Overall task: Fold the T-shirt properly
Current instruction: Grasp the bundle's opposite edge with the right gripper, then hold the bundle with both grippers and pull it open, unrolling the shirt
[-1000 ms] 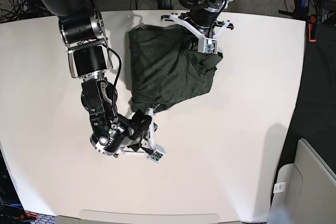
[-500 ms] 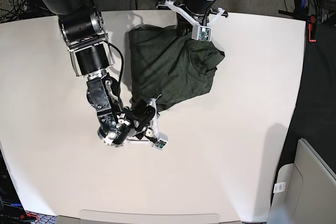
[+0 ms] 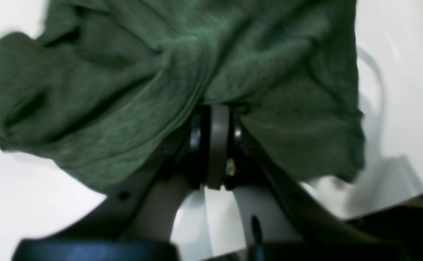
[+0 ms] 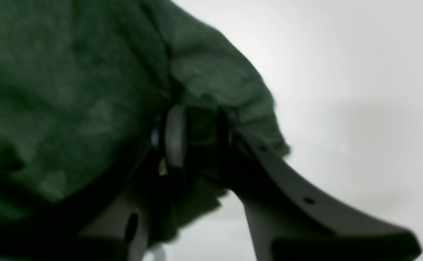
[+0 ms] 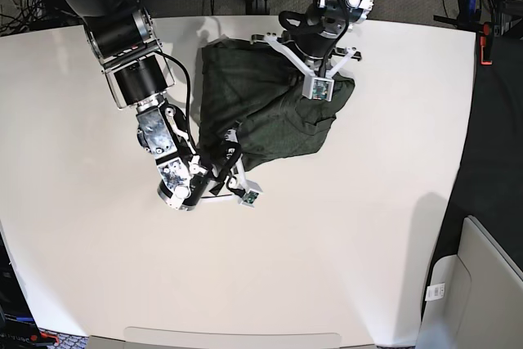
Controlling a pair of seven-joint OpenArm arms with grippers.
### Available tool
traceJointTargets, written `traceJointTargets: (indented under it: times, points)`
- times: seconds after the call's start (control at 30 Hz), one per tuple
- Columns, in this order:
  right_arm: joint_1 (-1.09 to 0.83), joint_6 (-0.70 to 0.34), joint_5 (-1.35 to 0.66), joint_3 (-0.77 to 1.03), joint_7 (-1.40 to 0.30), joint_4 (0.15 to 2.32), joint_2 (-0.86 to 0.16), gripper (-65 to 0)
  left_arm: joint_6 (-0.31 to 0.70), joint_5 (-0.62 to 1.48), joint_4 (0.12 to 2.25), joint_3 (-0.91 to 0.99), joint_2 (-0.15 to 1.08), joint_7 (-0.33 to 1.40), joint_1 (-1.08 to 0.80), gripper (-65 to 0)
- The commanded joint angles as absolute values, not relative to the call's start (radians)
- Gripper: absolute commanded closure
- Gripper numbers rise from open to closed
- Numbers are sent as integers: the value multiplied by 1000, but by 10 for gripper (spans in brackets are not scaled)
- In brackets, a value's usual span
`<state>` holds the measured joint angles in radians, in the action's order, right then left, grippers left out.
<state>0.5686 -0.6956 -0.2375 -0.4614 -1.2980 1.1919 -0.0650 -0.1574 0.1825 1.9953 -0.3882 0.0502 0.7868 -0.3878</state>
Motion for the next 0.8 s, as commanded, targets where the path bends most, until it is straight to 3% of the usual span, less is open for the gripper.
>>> traceJointTargets:
  times: [0.0,0.17,0.4,0.6,0.77]
  points:
    - [587,-698,-251,-456,-1303,1250,-68,-123,-157,177,2005,-371,48,773,-380,-11]
    - [527,-698,-252,-456,-1363,1415,-131,-123,-153,177,1968,-305,77,773,-348,-11]
    - [486,-698,-346,-449,-1365,1440,-203,-123,-153,177,1926,-305,128,773,-298,-11]
    - [496,-698,-346,-320,-1311,1440,-186,-123,-153,177,2071,-308,125,773,-404,-11]
    - [558,-698,-334,-314,-1225,1402,-127,-123,-151,179,2083,-311,124,769,-470,-11]
